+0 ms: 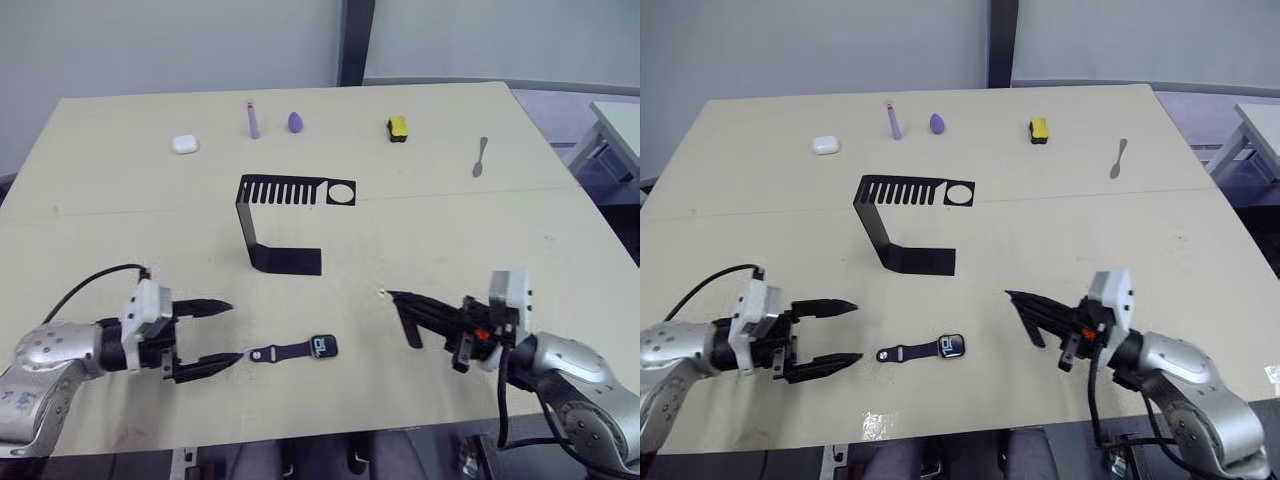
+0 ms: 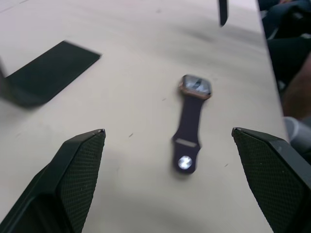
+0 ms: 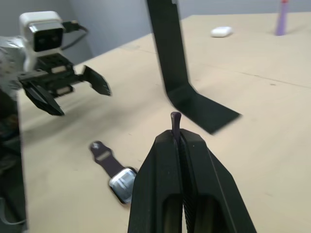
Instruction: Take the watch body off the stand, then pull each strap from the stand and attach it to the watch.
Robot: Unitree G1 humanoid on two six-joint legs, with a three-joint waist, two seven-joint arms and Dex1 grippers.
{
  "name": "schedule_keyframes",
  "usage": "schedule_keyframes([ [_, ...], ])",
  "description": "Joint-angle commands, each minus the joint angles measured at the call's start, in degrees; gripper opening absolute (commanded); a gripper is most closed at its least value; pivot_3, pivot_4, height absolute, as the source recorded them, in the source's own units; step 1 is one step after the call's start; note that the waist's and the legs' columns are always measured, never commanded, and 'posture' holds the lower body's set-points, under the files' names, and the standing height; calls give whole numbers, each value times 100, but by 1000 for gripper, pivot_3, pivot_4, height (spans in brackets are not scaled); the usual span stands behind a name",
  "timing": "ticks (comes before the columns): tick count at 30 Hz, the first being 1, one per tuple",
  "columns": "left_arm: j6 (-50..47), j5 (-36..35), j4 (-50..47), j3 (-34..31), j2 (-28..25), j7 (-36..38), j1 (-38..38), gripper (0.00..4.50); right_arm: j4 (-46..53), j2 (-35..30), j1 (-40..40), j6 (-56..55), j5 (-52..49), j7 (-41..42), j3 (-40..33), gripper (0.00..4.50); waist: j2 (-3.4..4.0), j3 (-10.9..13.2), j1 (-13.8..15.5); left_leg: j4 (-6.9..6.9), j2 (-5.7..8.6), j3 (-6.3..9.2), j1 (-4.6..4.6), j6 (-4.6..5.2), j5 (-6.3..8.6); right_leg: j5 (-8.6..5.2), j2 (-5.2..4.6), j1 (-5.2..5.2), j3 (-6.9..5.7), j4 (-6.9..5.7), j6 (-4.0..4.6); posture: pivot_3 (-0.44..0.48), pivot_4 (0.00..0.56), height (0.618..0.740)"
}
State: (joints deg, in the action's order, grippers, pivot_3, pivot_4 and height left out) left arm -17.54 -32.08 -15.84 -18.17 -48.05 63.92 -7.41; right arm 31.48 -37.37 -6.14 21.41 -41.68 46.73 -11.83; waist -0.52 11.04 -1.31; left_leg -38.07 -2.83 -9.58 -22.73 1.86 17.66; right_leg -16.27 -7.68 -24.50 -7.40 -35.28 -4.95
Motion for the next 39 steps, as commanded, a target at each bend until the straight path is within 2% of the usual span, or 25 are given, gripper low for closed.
schedule_keyframes([
  [1, 569, 198, 614, -810, -34, 29, -287, 4478, -403, -175, -294, -345, 132, 135, -936, 0, -2, -1, -1, 0, 0, 0, 1, 4, 2, 1, -4, 0, 1, 1, -1, 0, 150, 740],
  [5, 868, 252, 1259, -1324, -85, 89, -457, 4478, -1031, -245, -586, -411, 190, 81, -1670, 0, -2, -1, 0, 0, -6, 1, 3, 16, 10, 0, -12, 1, 1, 1, 0, 0, 150, 740],
  [10, 1165, 320, 1694, -1517, -106, 217, -516, 4478, -1885, -233, -838, -776, 453, 201, -2246, 0, -2, -1, 3, 2, -7, 0, 4, 13, 11, 0, -15, 1, 4, 0, 1, 0, 150, 740],
  [19, 1240, 383, 1948, -1231, -120, 247, -127, 4478, -2431, -123, -586, -1265, 627, 262, -2182, 0, 3, 2, -47, 10, -4, 3, 27, 12, 19, 2, -36, 26, 13, -9, 4, 0, 150, 740],
  [22, 1148, 405, 1821, -1005, -92, 262, 34, 4478, -2437, -76, -528, -1278, 664, 251, -2058, 0, 21, 11, -57, 13, 20, 111, 39, 35, -7, 1, -74, 103, -117, 9, 1, 0, 150, 740],
  [31, 1032, 431, 1225, -264, -103, 348, 488, 4478, -2382, -58, -562, -1353, 810, 334, -1939, 0, 22, 11, 92, 9, 18, 93, 38, 9, 6, 1, -73, 94, -107, 10, 2, 0, 150, 740],
  [36, 998, 565, 675, 580, -54, 453, 1043, 4478, -2146, -79, -539, -1332, 832, 384, -1716, 0, 22, 11, 115, 8, 18, 84, 41, -9, -6, 1, -71, 92, -100, 2, 3, 0, 150, 740],
  [39, 1012, 920, 267, 1328, -36, 513, 1433, 4478, -1852, -137, -661, -1529, 978, 546, -1549, 0, 22, 11, 120, 7, 19, 80, 43, -13, -16, 1, -67, 91, -98, -3, 3, 0, 150, 740],
])
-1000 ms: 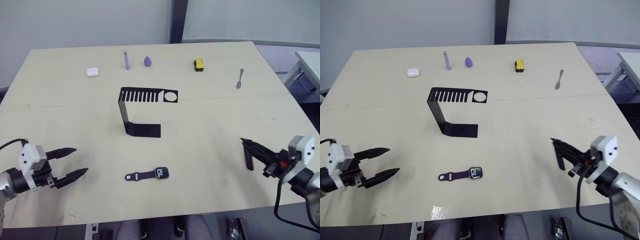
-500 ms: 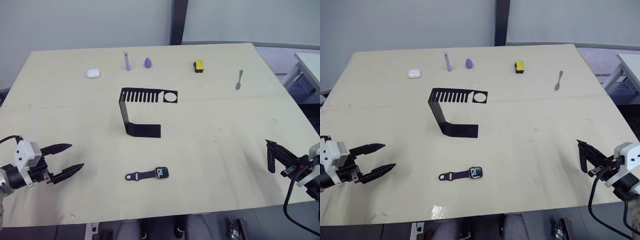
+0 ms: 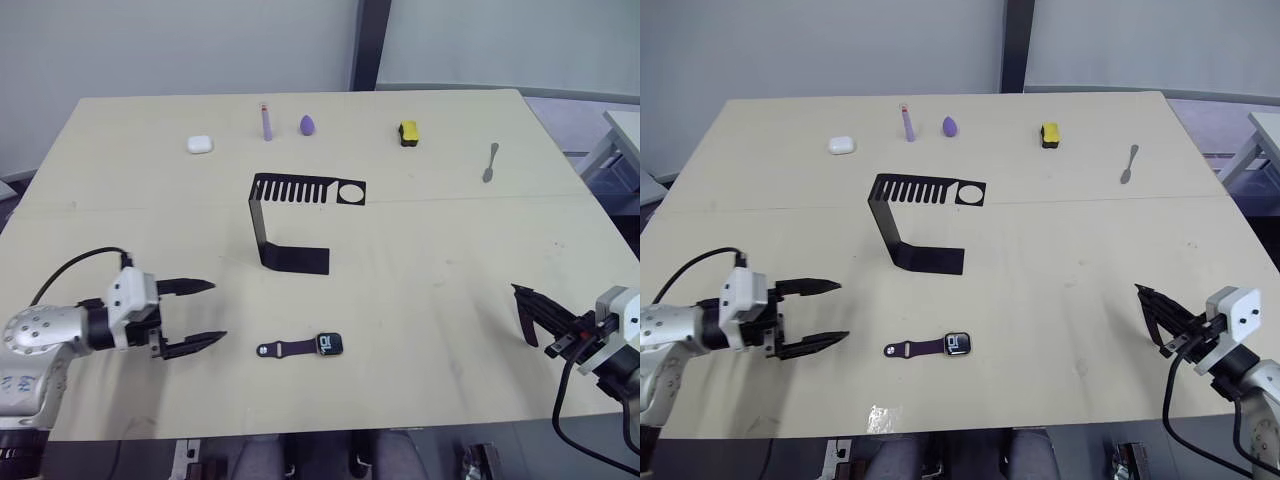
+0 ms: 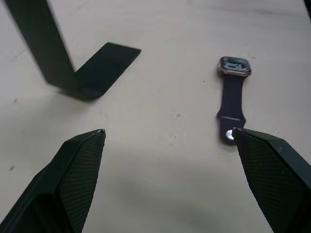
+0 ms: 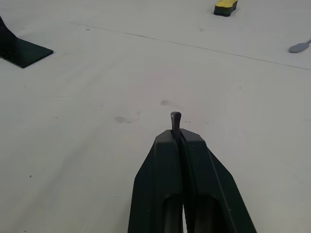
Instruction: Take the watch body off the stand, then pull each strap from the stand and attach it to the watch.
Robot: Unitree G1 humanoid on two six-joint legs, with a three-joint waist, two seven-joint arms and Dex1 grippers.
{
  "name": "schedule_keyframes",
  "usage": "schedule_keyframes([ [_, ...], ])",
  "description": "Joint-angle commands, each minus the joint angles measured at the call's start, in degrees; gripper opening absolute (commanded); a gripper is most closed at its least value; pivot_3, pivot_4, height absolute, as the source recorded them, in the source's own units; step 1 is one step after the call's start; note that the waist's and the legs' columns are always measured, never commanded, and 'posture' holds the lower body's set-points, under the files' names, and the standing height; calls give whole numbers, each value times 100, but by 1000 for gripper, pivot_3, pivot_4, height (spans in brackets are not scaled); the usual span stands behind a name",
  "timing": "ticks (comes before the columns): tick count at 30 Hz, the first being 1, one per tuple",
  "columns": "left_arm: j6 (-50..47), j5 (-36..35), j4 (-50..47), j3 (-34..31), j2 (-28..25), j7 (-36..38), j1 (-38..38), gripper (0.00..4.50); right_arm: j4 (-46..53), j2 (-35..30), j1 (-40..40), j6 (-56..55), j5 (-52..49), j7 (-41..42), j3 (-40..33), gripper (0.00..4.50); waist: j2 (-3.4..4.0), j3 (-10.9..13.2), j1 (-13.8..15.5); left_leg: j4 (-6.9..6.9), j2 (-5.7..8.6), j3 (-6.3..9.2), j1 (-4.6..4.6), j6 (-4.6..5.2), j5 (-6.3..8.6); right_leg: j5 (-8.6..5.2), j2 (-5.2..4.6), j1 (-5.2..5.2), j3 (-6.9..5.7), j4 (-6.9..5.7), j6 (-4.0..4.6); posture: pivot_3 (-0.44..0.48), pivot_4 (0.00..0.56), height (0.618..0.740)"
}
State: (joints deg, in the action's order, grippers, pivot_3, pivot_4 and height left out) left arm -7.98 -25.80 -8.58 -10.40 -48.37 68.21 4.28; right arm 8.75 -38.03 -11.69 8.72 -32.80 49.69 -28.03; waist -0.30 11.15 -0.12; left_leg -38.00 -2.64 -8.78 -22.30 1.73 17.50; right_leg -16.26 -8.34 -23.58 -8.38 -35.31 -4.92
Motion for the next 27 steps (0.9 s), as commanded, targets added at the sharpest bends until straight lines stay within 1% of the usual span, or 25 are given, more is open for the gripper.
schedule_keyframes([
  [1, 74, 404, -531, 703, 28, 30, 359, 4478, 536, -87, -161, -294, 114, 297, 105, 0, 0, 0, 5, 0, 0, 0, 1, 2, -2, 0, 2, 0, 0, 0, 0, 0, 150, 740],
  [6, 21, 968, -777, 1584, 281, -165, 800, 4478, 1161, -177, -244, -203, 77, 325, 168, 0, 0, 0, 1, 0, -2, -17, 5, 9, -11, 0, 37, -3, 17, -1, 0, 0, 150, 740],
  [8, -82, 1173, -833, 1867, 530, -399, 981, 4478, 1405, -222, -312, -115, 4, 374, 252, 0, 0, 0, 11, -2, -5, -22, 7, 10, -10, 1, 51, -4, 34, 0, -1, 0, 150, 740],
  [10, -80, 1368, -878, 2042, 775, -662, 1041, 4478, 1635, -220, -371, 26, -135, 365, 320, 0, 0, 0, 19, -5, -7, -23, 9, 11, -9, 2, 63, -4, 54, 0, -4, 0, 150, 740],
  [13, 23, 1756, -854, 2389, 945, -828, 995, 4478, 1938, -246, -363, 124, -183, 383, 452, 0, -1, 0, 11, -6, -11, -23, 10, 13, -8, 2, 68, -5, 62, 0, -4, 0, 150, 740],
  [15, -77, 1972, -756, 2624, 1102, -963, 1105, 4478, 2074, -317, -279, 132, -103, 420, 601, 0, -1, -1, 11, -6, -13, -25, 10, 13, -7, 2, 70, -8, 63, -1, -4, 0, 150, 740],
  [20, -138, 2224, -576, 2917, 1447, -1171, 1220, 4478, 2270, -400, -186, 406, -193, 306, 680, 0, -3, -1, 37, -12, -10, -26, 9, 21, -4, 2, 67, -8, 65, -1, -4, 0, 150, 740],
  [24, -189, 2293, -633, 3075, 1469, -1154, 1120, 4478, 2360, -420, -107, 691, -339, 165, 616, 0, -4, -1, 49, -14, -11, -26, 8, 21, -4, 2, 67, -8, 64, -2, -4, 0, 150, 740],
  [27, -95, 2476, -548, 3141, 1463, -1246, 1095, 4478, 2406, -402, 14, 892, -439, 23, 617, 0, -3, -2, 46, -18, -11, -26, 10, 25, -2, 3, 65, -7, 66, -3, -4, 0, 150, 740],
])
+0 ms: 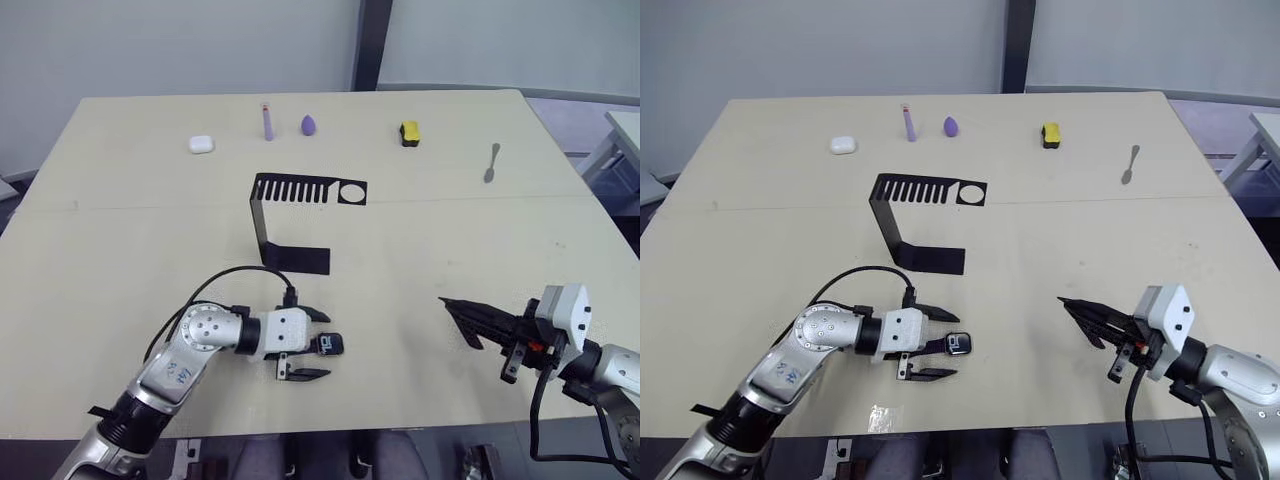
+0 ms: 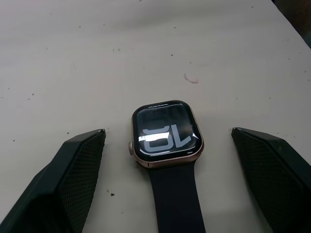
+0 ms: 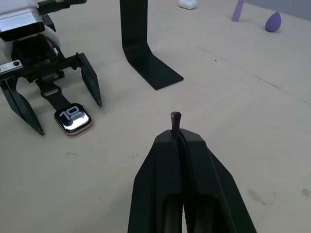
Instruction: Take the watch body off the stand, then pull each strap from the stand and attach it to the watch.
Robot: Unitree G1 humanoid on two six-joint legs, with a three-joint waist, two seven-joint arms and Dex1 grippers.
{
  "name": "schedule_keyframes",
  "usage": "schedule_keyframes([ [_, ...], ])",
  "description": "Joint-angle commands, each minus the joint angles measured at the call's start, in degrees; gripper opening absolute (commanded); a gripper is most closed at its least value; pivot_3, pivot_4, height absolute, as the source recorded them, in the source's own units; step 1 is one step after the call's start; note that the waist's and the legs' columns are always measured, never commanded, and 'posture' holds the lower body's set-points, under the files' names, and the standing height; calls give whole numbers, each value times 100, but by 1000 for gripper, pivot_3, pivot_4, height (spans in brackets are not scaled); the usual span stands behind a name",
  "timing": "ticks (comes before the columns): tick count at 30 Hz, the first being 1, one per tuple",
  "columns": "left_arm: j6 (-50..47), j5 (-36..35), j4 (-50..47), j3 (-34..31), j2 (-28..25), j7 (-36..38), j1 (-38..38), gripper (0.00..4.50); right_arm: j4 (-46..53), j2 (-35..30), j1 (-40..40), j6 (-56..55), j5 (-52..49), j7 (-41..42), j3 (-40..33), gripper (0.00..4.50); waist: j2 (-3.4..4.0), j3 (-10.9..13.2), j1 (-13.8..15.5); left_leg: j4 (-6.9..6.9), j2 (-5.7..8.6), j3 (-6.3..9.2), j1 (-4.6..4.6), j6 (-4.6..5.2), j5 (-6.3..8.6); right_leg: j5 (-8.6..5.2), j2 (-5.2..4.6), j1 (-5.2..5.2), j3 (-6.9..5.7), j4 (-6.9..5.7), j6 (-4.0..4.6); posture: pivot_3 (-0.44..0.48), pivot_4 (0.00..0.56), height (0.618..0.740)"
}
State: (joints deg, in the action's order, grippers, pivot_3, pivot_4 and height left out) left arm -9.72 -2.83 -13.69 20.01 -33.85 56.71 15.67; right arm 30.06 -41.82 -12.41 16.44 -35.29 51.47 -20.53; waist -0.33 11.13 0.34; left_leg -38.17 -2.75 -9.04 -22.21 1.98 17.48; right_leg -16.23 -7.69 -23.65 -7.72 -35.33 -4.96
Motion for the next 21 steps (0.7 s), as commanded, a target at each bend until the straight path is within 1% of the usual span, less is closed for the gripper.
schedule_keyframes([
  [1, 71, 211, -10, 105, 29, -140, -41, 4478, 288, -23, 100, 144, -185, -166, -122, 0, 0, 0, 1, 0, -1, 0, 1, 4, 2, 0, -1, 1, 0, 0, 0, 0, 150, 740],
  [5, -93, 202, 68, 201, 139, -183, -14, 4478, 342, 10, 126, 223, -168, -225, -71, 0, 0, 0, 62, -1, 1, 1, 1, 19, 10, 0, -2, 2, 0, 0, 0, 0, 150, 740],
  [8, -281, 113, 109, 256, 169, -77, -22, 4478, 370, 37, 139, 269, -160, -271, -64, 0, -2, -2, 111, -9, 3, 1, 1, 23, 10, 1, -2, 6, 0, 0, -1, 0, 150, 740],
  [12, -314, 216, 196, 345, 122, -24, 16, 4478, 378, 60, 152, 283, -150, -334, -58, 0, -3, -3, 111, -9, 3, 1, 1, 26, 11, 1, -2, 7, 1, 0, -1, 0, 150, 740],
  [19, -404, 275, 419, 422, 240, -146, 78, 4478, 403, 85, 172, 292, -129, -410, -45, 0, -6, -6, 121, -11, 5, 1, 2, 29, 10, 2, -5, 11, 0, 0, -3, 0, 150, 740],
  [21, -465, 275, 446, 415, 251, -172, 53, 3973, 406, 104, 139, 298, -107, -448, -61, 0, -6, -9, 123, -12, 6, 2, 3, 30, 10, 2, -5, 13, 1, 0, -3, 0, 150, 740],
])
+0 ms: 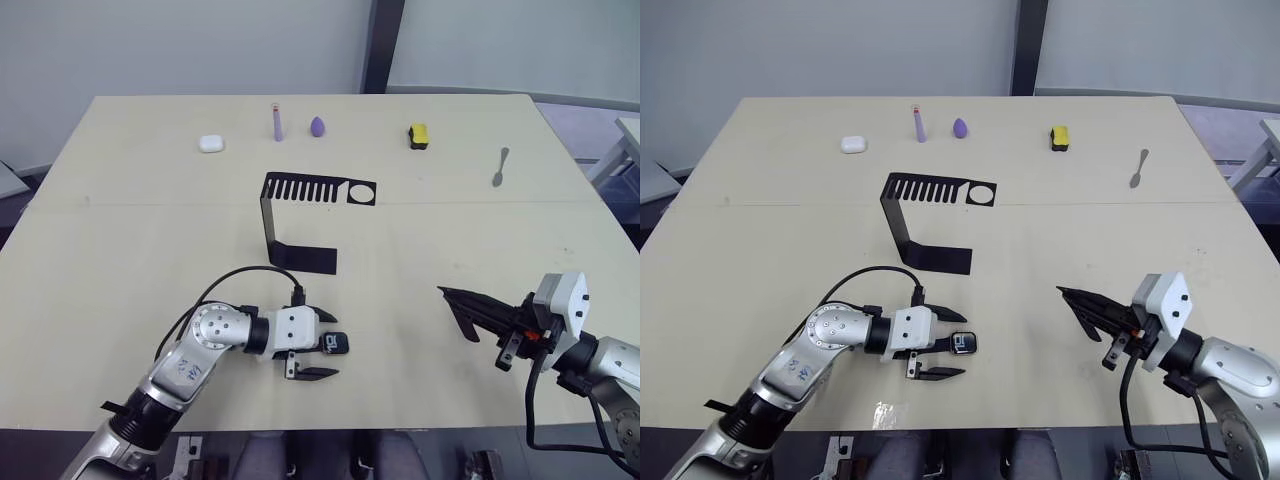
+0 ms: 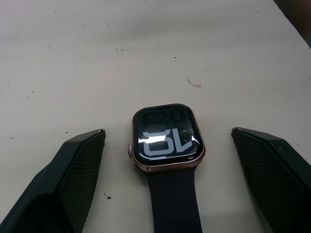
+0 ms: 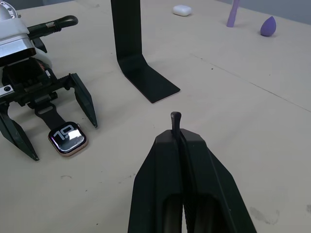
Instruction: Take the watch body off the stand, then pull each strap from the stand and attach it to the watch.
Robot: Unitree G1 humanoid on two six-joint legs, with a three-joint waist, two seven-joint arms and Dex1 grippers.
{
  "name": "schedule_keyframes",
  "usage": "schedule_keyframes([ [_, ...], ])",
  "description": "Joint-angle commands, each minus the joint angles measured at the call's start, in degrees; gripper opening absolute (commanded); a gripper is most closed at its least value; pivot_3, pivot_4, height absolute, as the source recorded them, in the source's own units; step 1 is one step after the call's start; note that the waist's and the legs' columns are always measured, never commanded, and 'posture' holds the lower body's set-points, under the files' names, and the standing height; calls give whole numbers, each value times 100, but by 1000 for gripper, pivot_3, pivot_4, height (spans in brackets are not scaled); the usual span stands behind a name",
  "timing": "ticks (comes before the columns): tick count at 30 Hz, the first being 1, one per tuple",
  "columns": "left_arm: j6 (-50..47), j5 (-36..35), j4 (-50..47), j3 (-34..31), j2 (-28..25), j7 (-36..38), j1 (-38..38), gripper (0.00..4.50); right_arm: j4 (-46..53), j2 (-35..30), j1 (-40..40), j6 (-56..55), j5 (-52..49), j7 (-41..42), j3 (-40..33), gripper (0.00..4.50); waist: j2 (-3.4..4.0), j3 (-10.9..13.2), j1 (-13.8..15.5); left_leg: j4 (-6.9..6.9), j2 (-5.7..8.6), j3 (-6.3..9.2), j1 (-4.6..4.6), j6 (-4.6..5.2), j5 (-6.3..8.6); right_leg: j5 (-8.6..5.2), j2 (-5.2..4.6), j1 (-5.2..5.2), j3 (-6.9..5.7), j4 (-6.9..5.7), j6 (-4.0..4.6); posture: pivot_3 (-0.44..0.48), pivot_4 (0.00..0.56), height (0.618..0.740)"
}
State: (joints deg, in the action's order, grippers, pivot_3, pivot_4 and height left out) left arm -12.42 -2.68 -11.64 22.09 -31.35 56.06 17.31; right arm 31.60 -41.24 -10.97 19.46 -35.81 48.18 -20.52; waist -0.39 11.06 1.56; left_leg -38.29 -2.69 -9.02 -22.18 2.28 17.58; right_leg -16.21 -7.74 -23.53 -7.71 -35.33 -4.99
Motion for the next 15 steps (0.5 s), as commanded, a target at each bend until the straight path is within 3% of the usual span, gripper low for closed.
schedule_keyframes([
  [1, -213, 271, 252, 206, 2, -129, -119, 3674, 253, 51, -21, -2, -47, -130, -68, 0, 0, -3, 4, 0, 0, 1, 1, 0, 0, 0, -1, 1, 0, 0, 0, 0, 150, 740],
  [5, -203, 298, 377, 230, 25, -205, -177, 1740, 231, 51, -76, -12, -23, -89, -50, 0, -1, -12, 8, -1, 2, 2, 2, 5, 0, 1, -3, 5, 1, 1, -1, 0, 150, 740],
  [15, -158, 223, 542, 64, 181, -460, -232, 1607, 87, 167, -228, -217, 99, 51, -56, 0, 4, -93, 7, 1, 1, 4, 5, 10, 4, 1, -6, 8, 1, 5, -1, 0, 150, 740],
])
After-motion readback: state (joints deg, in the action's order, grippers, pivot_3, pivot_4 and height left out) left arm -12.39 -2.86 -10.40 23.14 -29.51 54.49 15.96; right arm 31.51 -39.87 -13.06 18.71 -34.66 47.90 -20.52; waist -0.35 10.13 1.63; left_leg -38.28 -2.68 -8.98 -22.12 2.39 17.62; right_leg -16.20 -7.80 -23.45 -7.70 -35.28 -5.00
